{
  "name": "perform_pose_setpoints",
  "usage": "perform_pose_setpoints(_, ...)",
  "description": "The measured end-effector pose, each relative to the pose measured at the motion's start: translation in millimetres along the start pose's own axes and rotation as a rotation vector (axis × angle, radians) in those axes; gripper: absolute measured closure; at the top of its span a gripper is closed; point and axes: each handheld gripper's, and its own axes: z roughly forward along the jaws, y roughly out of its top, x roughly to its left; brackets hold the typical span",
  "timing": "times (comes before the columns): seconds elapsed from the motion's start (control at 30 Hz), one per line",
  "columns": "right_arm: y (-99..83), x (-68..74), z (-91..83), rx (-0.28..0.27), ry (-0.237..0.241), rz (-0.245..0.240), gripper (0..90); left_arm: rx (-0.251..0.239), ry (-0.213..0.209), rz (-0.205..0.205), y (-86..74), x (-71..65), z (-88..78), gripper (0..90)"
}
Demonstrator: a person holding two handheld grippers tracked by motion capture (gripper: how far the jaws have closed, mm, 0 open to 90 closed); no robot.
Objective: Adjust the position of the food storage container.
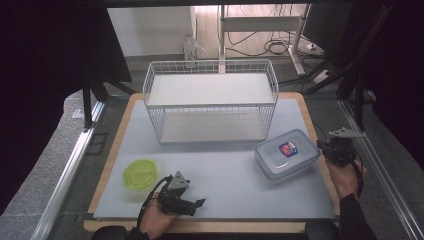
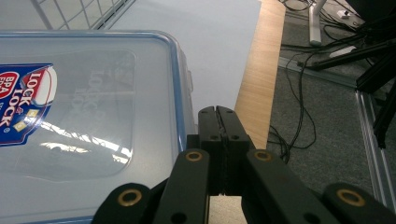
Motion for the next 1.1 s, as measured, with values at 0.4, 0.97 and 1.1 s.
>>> perform_pose_setpoints(0.4, 0.0, 23.3, -4.1, 0.010, 0.088, 0.026, 90.0, -0.024, 0.026, -0.001, 0.5, -0.5, -3.1, 15.9)
perform_pose_setpoints(0.97, 7.0, 81.4, -8.4, 0.026, 0.212, -0.068, 90.0, -0.072, 0.060, -0.085, 8.4, 7.9, -10.8, 23.9)
perform_pose_setpoints(1.1, 8.3, 93.4, -8.8, 0.027, 0.255, -0.075, 90.0, -0.098, 0.058, -0.105, 13.7, 13.4, -11.3, 30.3)
